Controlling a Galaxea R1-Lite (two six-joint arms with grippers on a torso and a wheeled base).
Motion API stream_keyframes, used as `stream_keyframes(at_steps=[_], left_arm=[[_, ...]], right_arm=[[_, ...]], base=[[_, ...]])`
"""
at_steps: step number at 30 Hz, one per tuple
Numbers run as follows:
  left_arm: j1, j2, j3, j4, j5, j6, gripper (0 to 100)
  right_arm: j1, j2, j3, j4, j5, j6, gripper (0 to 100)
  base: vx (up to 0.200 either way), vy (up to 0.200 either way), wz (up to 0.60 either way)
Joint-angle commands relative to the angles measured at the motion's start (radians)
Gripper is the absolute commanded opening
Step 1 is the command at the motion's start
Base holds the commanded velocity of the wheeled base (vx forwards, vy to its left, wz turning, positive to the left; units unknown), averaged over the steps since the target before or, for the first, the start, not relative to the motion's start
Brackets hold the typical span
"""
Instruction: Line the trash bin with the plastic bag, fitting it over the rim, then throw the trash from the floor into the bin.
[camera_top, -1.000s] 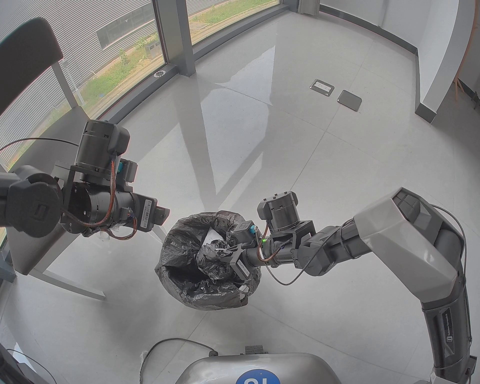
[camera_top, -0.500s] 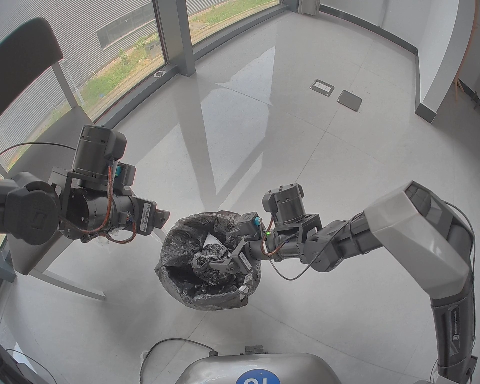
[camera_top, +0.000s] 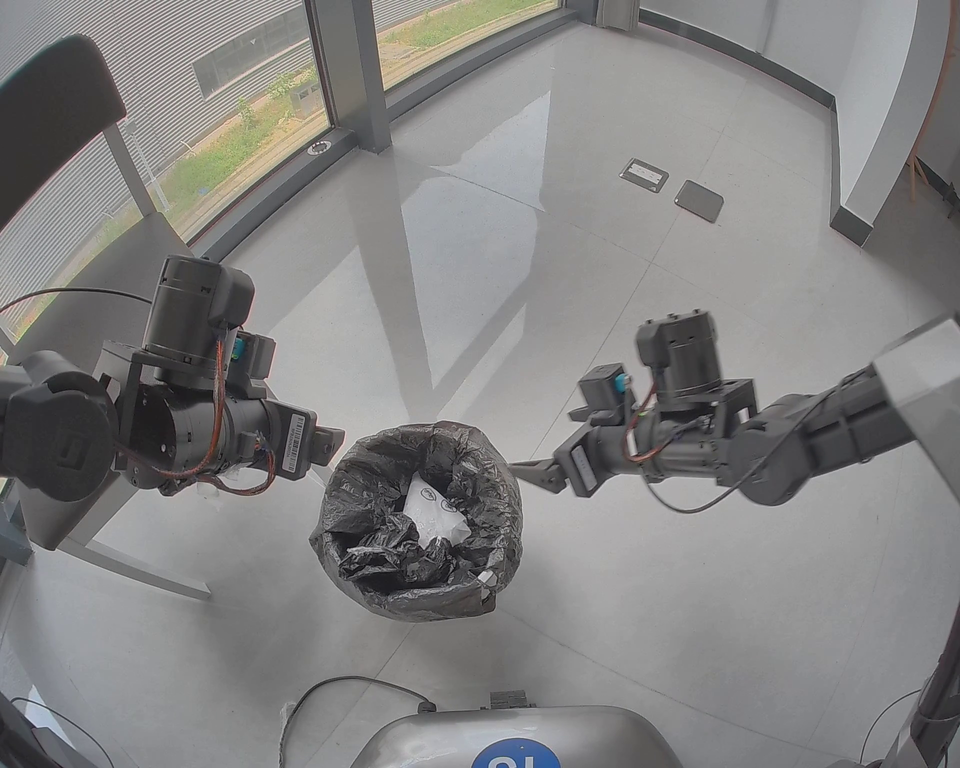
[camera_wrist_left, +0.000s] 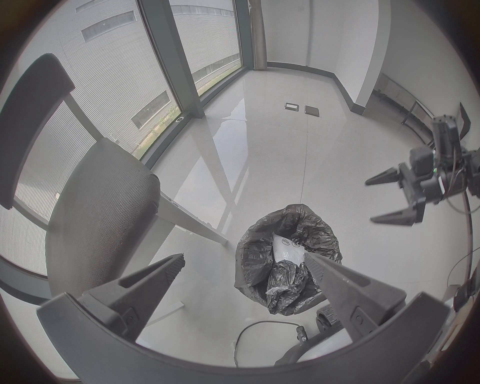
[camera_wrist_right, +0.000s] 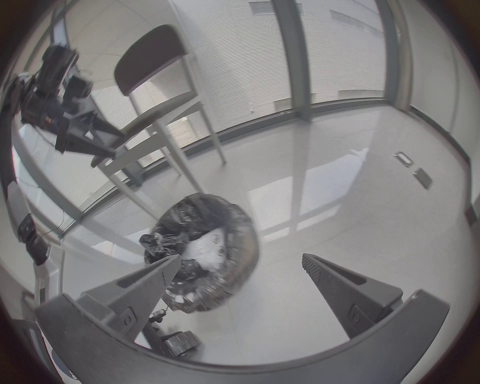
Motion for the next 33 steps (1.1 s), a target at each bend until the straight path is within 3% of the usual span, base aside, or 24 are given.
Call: stream_keyframes(at_steps=[1, 4, 6, 10, 12, 15, 18, 23, 27, 33], left_arm=[[-0.008, -0.068, 0.016, 0.015, 0.001, -0.011, 100], [-0.007, -0.095, 0.033, 0.020, 0.001, -0.011, 100], [0.000, -0.146, 0.049, 0.034, 0.007, -0.007, 100], [-0.004, -0.227, 0.047, 0.092, 0.035, 0.002, 100], [-0.014, -0.283, 0.038, 0.166, 0.055, 0.002, 100], [-0.059, -0.410, 0.001, 0.328, 0.066, -0.011, 100], [-0.068, -0.511, -0.026, 0.449, 0.095, -0.012, 100], [-0.068, -0.672, -0.030, 0.594, 0.150, -0.009, 100], [-0.050, -0.778, -0.034, 0.666, 0.155, 0.000, 100], [0.046, -0.895, -0.042, 0.713, 0.175, 0.040, 100]], right_arm=[[-0.151, -0.302, 0.208, 0.009, -0.095, 0.034, 100], [-0.207, -0.389, 0.275, 0.012, -0.104, 0.032, 100], [-0.321, -0.547, 0.378, 0.041, -0.106, 0.026, 100], [-0.418, -0.742, 0.472, 0.087, -0.104, 0.015, 100], [-0.445, -0.857, 0.509, 0.135, -0.104, 0.015, 100], [-0.534, -1.116, 0.590, 0.316, -0.087, 0.023, 100], [-0.588, -1.296, 0.631, 0.409, -0.048, 0.075, 100], [-0.609, -1.595, 0.749, 0.511, -0.028, 0.187, 100], [-0.616, -1.831, 0.864, 0.621, -0.029, 0.195, 100], [-0.551, -2.048, 1.030, 0.618, -0.026, 0.204, 100]], base=[[0.000, 0.000, 0.00], [0.000, 0.000, 0.00], [0.000, 0.000, 0.00], [0.000, 0.000, 0.00], [0.000, 0.000, 0.00], [0.000, 0.000, 0.00], [0.000, 0.000, 0.00], [0.000, 0.000, 0.00], [0.000, 0.000, 0.00], [0.000, 0.000, 0.00]])
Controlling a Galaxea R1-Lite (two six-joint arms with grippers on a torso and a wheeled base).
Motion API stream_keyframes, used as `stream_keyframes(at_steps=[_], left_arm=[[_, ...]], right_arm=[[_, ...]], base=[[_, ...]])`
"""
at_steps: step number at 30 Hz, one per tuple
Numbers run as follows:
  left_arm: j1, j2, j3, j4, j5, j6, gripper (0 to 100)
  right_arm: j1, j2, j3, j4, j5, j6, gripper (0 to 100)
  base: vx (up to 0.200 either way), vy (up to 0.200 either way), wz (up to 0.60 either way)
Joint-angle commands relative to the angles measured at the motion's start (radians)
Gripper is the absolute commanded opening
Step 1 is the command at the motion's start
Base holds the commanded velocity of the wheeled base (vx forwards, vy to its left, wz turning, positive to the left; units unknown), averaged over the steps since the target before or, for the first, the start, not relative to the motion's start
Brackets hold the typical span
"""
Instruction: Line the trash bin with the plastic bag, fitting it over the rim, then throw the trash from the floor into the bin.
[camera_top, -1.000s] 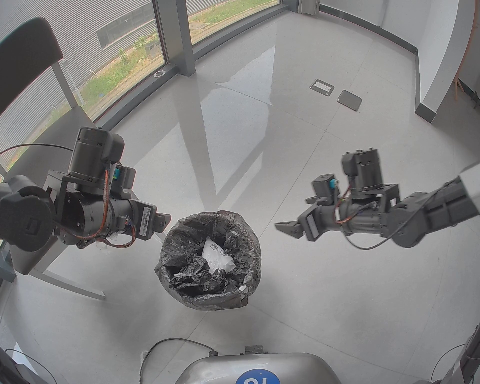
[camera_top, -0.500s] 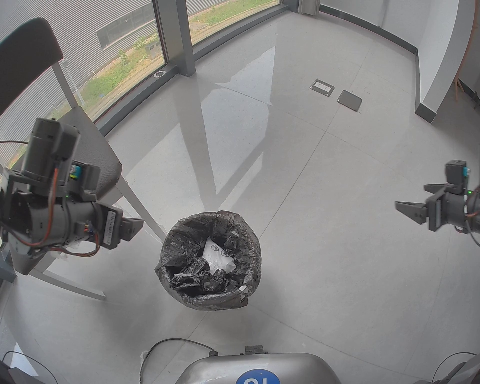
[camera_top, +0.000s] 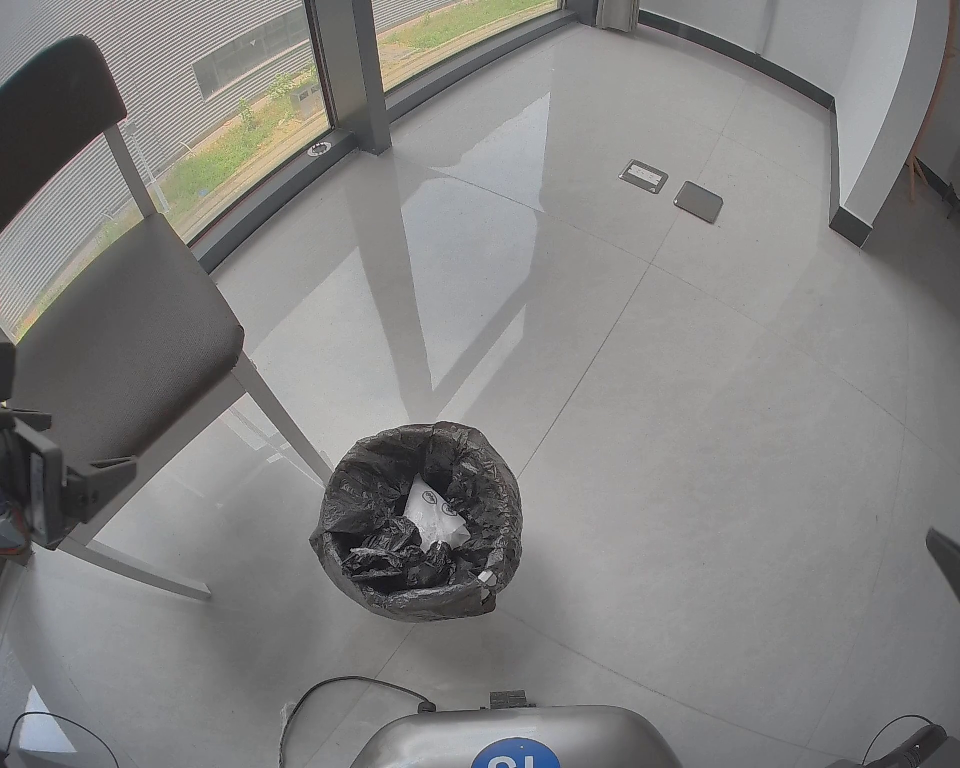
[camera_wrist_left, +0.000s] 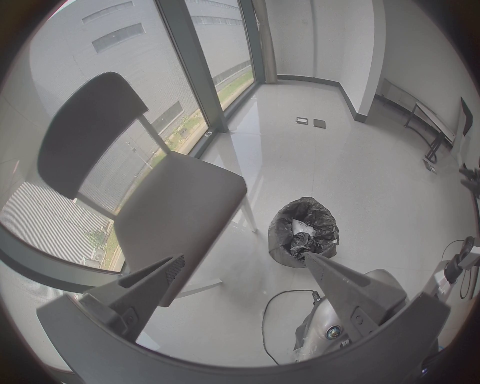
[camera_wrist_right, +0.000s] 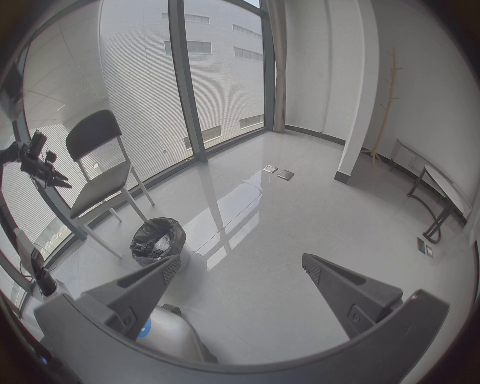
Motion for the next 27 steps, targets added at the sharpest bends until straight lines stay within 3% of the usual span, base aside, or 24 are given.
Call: stream_keyframes(at_steps=[1, 9, 13, 14, 17, 20, 21, 23, 27], left_arm=[[0.102, -0.352, -0.023, 0.167, 0.048, 0.047, 100], [0.233, -0.573, 0.067, 0.175, 0.038, 0.057, 100], [0.239, -0.815, 0.324, 0.135, -0.003, 0.051, 100], [0.239, -0.815, 0.324, 0.135, -0.003, 0.051, 100], [0.256, -0.960, 0.574, -0.032, -0.017, 0.051, 100], [0.249, -0.970, 0.722, -0.198, -0.021, 0.030, 100], [0.249, -0.970, 0.722, -0.198, -0.021, 0.030, 100], [0.200, -0.995, 0.867, -0.328, -0.064, 0.011, 100], [0.115, -1.059, 0.965, -0.368, -0.103, 0.001, 100]], right_arm=[[0.021, -0.592, 0.321, 0.136, 0.017, 0.060, 100], [0.024, -0.611, 0.452, -0.022, 0.022, 0.075, 100], [0.024, -0.611, 0.473, -0.059, 0.008, 0.092, 100], [0.024, -0.611, 0.473, -0.059, 0.008, 0.092, 100], [0.024, -0.611, 0.475, -0.068, 0.006, 0.093, 100], [0.024, -0.611, 0.475, -0.068, 0.009, 0.083, 100], [0.024, -0.611, 0.475, -0.068, 0.009, 0.083, 100], [0.024, -0.611, 0.475, -0.068, 0.006, 0.090, 100], [0.024, -0.611, 0.476, -0.068, 0.006, 0.083, 100]], base=[[0.000, 0.000, 0.00], [0.000, 0.000, 0.00], [0.000, 0.000, 0.00], [0.000, 0.000, 0.00], [0.000, 0.000, 0.00], [0.000, 0.000, 0.00], [0.000, 0.000, 0.00], [0.000, 0.000, 0.00], [0.000, 0.000, 0.00]])
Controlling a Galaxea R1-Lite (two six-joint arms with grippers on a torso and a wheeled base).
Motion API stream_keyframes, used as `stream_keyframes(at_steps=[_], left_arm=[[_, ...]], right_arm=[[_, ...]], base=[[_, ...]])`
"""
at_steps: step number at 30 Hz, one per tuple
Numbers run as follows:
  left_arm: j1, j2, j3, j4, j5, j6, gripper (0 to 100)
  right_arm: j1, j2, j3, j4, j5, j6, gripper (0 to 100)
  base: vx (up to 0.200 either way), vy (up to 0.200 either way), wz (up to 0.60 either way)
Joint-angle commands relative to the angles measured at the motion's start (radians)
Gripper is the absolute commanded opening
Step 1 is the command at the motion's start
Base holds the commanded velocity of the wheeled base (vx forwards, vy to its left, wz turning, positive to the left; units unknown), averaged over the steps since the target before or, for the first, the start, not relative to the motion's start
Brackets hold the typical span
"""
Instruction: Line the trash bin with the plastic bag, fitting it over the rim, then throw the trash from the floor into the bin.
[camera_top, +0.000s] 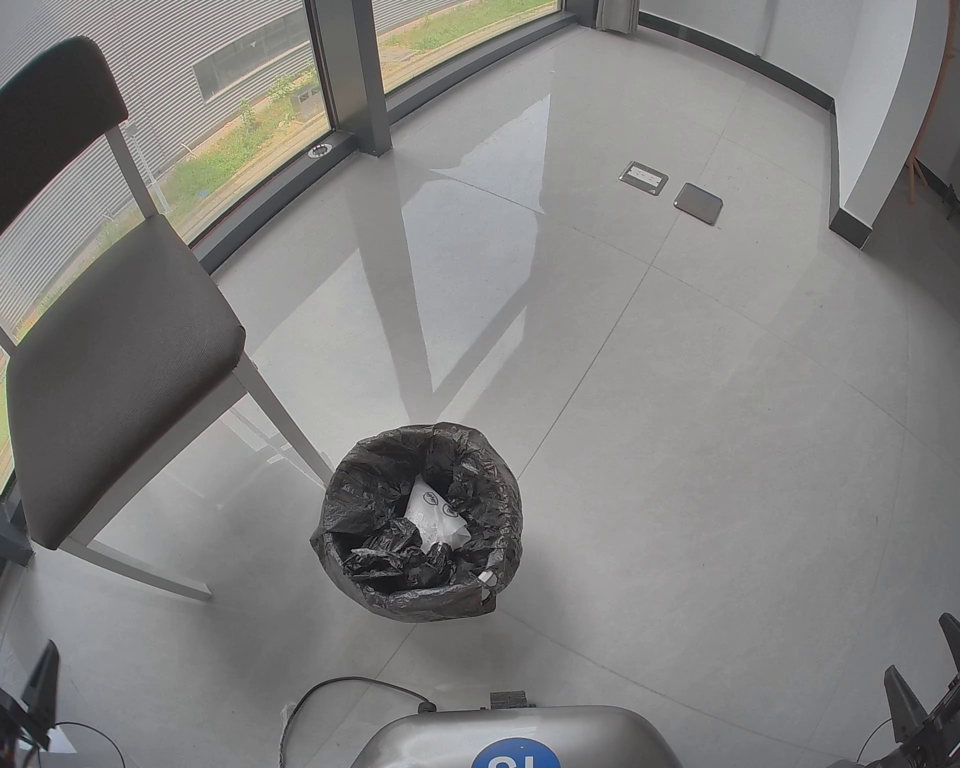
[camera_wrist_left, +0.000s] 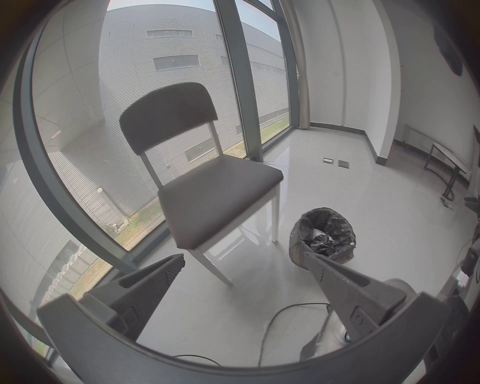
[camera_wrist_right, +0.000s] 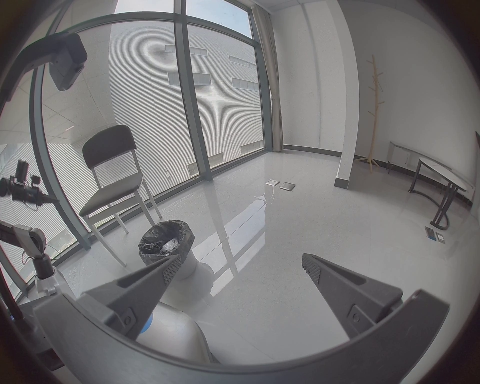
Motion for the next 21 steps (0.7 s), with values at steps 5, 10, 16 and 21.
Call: stream_keyframes(at_steps=[5, 10, 16, 21], left_arm=[[-0.144, -0.213, 0.323, -0.200, -0.067, -0.112, 100], [-0.144, -0.213, 0.325, -0.202, -0.097, -0.071, 100], [-0.136, -0.213, 0.323, -0.202, -0.240, -0.034, 100], [-0.038, -0.136, 0.323, -0.208, -0.235, 0.030, 100]], right_arm=[[0.001, -0.015, 0.017, -0.015, -0.064, -0.018, 100], [0.002, -0.015, 0.019, -0.017, -0.106, -0.012, 100], [0.002, -0.015, 0.019, -0.018, -0.104, -0.016, 100], [0.001, -0.015, 0.019, -0.018, -0.104, -0.018, 100]], base=[[0.000, 0.000, 0.00], [0.000, 0.000, 0.00], [0.000, 0.000, 0.00], [0.000, 0.000, 0.00]])
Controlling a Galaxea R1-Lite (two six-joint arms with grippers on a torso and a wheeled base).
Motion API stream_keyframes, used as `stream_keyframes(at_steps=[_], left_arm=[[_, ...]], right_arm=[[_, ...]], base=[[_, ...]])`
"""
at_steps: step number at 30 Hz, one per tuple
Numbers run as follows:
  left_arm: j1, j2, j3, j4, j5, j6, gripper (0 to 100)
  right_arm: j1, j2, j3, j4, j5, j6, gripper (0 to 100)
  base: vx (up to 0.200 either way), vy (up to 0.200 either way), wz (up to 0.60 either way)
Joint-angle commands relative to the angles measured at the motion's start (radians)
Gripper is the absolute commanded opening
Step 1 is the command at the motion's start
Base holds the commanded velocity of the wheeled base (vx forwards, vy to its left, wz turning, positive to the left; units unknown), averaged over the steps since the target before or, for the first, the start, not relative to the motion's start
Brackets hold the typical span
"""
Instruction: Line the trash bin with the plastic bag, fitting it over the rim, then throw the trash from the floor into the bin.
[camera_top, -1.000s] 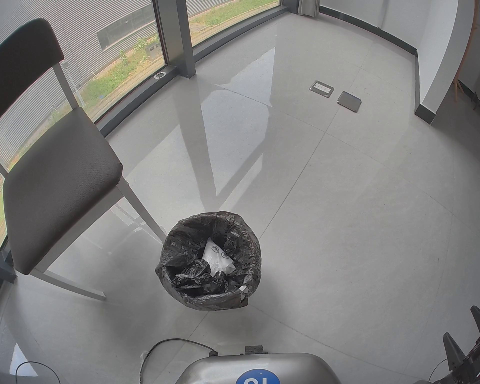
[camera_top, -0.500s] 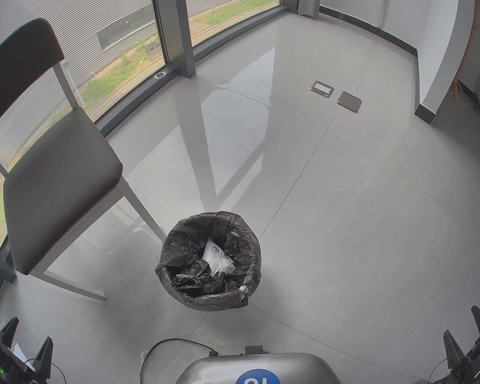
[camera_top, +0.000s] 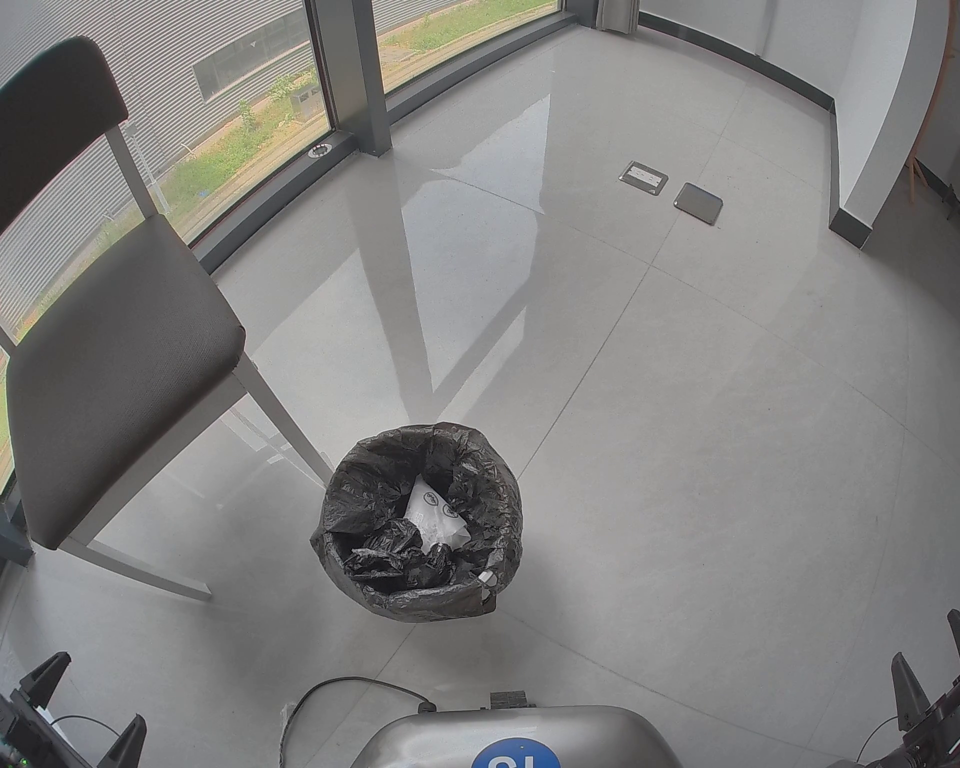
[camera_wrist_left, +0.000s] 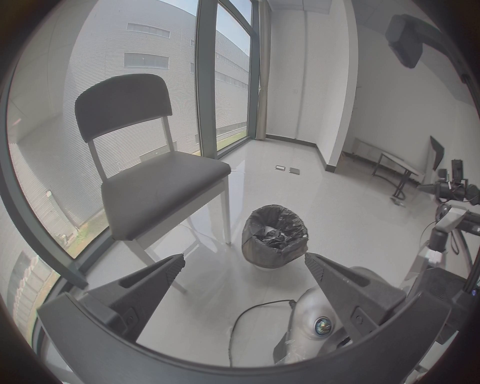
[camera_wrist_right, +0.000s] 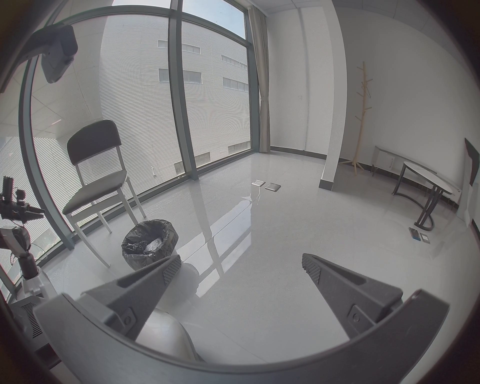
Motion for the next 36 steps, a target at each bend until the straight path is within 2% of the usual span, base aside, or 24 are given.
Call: stream_keyframes(at_steps=[1, 2, 3, 7, 12, 16, 18, 22, 25, 36], left_arm=[[0.113, 0.062, 0.000, -0.012, 0.004, 0.038, 100], [0.113, 0.062, 0.000, -0.012, 0.004, 0.038, 100], [0.203, 0.074, 0.003, -0.016, 0.002, 0.032, 100], [0.317, 0.082, 0.003, -0.016, 0.002, 0.003, 100], [0.323, 0.068, 0.006, -0.016, -0.001, -0.014, 100], [0.323, 0.069, 0.037, -0.078, -0.033, -0.037, 100], [0.323, 0.069, 0.089, -0.183, -0.105, -0.063, 100], [0.314, 0.069, 0.126, -0.223, -0.244, -0.026, 100], [0.276, 0.074, 0.123, -0.222, -0.246, -0.020, 100], [0.280, 0.072, 0.129, -0.231, -0.214, -0.031, 100]], right_arm=[[0.001, -0.011, 0.000, 0.000, -0.001, -0.001, 100], [0.001, -0.011, 0.000, 0.000, -0.001, -0.001, 100], [-0.001, -0.011, 0.000, 0.000, -0.002, -0.001, 100], [0.001, -0.011, 0.000, 0.000, -0.005, -0.001, 100], [0.001, -0.011, 0.000, 0.000, -0.008, -0.001, 100], [-0.001, -0.011, 0.000, 0.000, -0.011, 0.006, 100], [-0.001, -0.011, 0.004, -0.005, -0.019, 0.008, 100], [0.001, -0.011, 0.015, -0.025, -0.028, 0.003, 100], [0.001, -0.011, 0.021, -0.040, -0.027, -0.006, 100], [-0.001, -0.011, 0.055, -0.068, -0.024, -0.014, 100]], base=[[0.000, 0.000, 0.00], [0.000, 0.000, 0.00], [0.000, 0.000, 0.00], [0.000, 0.000, 0.00], [0.000, 0.000, 0.00], [0.000, 0.000, 0.00], [0.000, 0.000, 0.00], [0.000, 0.000, 0.00], [0.000, 0.000, 0.00], [0.000, 0.000, 0.00]])
